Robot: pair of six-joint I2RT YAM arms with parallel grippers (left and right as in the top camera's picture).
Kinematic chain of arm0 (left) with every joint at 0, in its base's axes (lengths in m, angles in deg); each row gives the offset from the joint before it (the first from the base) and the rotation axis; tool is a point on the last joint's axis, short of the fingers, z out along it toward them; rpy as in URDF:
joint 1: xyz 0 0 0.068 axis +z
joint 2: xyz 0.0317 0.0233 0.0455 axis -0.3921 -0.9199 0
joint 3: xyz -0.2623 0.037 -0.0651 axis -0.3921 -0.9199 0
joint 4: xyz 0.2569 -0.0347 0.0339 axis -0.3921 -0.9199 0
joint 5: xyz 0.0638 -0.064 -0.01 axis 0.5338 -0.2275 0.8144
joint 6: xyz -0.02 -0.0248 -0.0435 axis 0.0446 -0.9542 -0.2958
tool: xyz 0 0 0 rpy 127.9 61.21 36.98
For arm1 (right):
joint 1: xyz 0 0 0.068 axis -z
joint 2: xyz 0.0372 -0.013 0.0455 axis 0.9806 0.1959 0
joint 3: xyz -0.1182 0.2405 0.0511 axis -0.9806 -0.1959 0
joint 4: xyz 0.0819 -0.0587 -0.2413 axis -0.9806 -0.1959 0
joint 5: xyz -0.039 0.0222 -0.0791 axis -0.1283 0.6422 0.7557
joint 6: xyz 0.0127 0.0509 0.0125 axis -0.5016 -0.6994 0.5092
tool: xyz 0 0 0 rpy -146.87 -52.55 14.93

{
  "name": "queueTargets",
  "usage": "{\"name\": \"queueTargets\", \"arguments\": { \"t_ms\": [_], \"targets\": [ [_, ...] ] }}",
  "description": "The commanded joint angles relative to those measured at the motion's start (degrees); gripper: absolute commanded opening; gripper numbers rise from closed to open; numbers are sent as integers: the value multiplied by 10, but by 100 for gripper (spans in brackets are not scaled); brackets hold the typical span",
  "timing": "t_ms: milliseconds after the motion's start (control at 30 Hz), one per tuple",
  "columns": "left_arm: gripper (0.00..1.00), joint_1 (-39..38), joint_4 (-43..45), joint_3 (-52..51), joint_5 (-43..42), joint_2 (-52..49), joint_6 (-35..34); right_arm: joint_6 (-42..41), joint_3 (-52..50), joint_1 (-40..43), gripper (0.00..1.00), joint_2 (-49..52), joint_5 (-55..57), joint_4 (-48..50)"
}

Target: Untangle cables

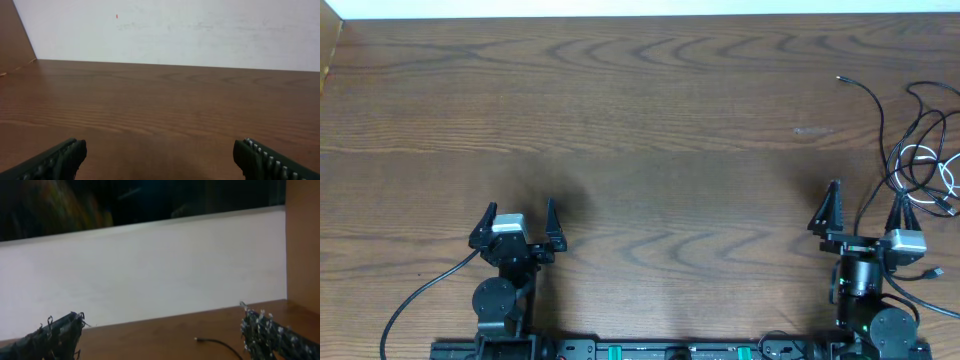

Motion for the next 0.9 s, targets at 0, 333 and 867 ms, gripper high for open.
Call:
{"name": "queueTargets", "arguments": {
  "t_ms": [0,333,867],
  "targets": [
    [98,3,-26,-8,16,2,8,-13,-6,3,99,-6,-2,5],
    [99,3,-26,-8,16,2,8,-16,-6,28,99,-6,-5,0],
    [99,3,-26,-8,16,2,8,-6,-6,27,99,-6,-4,-122]
  ]
}}
